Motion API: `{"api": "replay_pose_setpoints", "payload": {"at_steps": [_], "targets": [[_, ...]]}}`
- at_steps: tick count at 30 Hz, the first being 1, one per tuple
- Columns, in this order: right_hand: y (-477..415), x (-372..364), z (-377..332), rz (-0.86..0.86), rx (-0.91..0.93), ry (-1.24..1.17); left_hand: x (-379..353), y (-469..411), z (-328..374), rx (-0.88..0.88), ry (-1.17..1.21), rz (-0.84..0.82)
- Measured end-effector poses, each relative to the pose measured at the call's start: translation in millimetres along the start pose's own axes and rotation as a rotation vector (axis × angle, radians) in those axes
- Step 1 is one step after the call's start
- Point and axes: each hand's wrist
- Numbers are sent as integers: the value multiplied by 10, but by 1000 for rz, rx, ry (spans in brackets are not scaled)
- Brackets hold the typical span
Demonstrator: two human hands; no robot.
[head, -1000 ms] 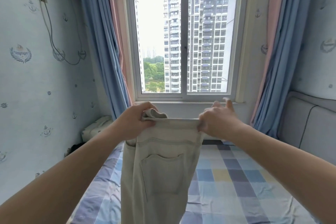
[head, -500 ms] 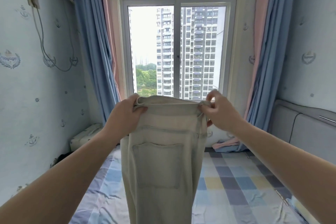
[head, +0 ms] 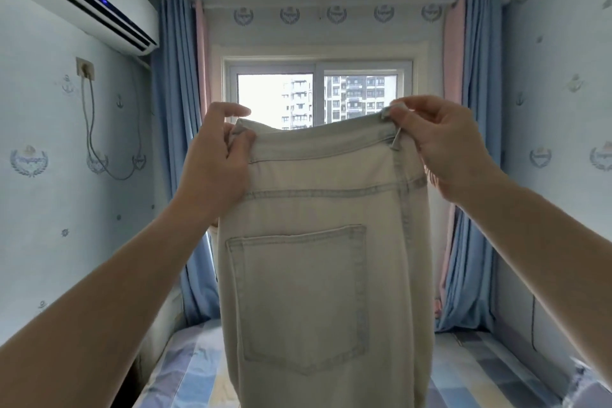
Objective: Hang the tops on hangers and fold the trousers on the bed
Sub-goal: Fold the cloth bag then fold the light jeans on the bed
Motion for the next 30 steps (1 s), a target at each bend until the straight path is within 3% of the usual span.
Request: {"api": "replay_pose_setpoints", "payload": {"at_steps": [7, 14, 22, 30], "targets": [[-89, -120, -23, 3, 64, 35, 132, -68, 17, 9, -18, -19], [-50, -80, 749, -5, -42, 95, -138, 200, -537, 125, -45, -87], [267, 80, 2485, -119, -299, 184, -820, 1064, -1798, 314, -112, -230], [858, 276, 4922, -250, -693, 253, -1784, 2325, -3304, 598, -543, -340]]}}
Point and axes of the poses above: each hand's wrist, its own y-axis away from the middle knuckle, its own x-axis out of the back of the hand, z = x × y, and after that the axes turned 15 degrees about -y, right-handed
